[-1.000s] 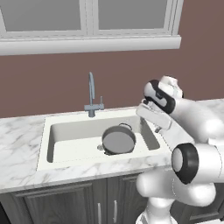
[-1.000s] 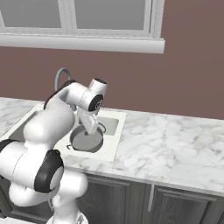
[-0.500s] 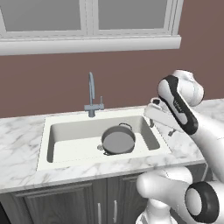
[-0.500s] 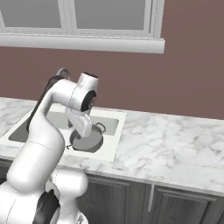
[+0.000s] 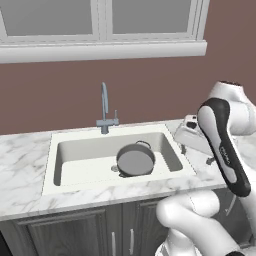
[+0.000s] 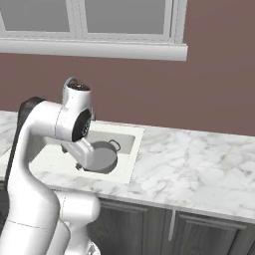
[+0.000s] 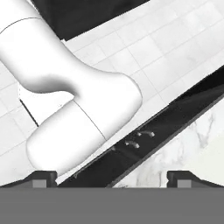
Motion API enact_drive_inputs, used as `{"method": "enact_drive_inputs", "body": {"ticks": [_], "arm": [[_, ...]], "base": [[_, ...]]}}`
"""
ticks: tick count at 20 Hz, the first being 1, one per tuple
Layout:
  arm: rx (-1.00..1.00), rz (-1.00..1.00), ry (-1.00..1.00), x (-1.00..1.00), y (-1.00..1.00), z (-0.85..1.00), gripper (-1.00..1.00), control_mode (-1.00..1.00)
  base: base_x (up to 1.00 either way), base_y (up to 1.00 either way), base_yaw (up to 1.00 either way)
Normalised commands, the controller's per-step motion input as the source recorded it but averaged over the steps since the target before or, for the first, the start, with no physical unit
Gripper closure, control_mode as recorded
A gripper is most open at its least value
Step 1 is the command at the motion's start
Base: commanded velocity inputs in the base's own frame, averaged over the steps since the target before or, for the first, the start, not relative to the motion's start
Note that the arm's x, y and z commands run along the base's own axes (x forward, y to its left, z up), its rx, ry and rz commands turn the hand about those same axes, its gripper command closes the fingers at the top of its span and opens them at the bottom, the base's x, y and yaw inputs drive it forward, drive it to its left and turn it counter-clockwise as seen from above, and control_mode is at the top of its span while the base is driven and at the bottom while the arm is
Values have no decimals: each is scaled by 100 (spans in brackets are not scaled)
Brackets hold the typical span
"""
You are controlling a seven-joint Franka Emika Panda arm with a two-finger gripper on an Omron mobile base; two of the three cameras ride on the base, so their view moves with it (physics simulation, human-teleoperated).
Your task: Move the pot and pan from the stove into the sink.
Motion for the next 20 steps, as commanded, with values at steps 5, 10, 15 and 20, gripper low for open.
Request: {"method": "enact_drive_inputs", "body": {"ticks": [5,10,15,20], "arm": [[-6,9,-22,-40,4,0,-100,-100],[-5,4,-4,-23,0,-2,-100,-100],[-2,1,-1,-8,0,-2,-100,100],[0,0,0,0,0,0,-100,100]], "base": [[0,0,0],[0,0,0],[-29,-9,-7],[-24,-8,-31]]}}
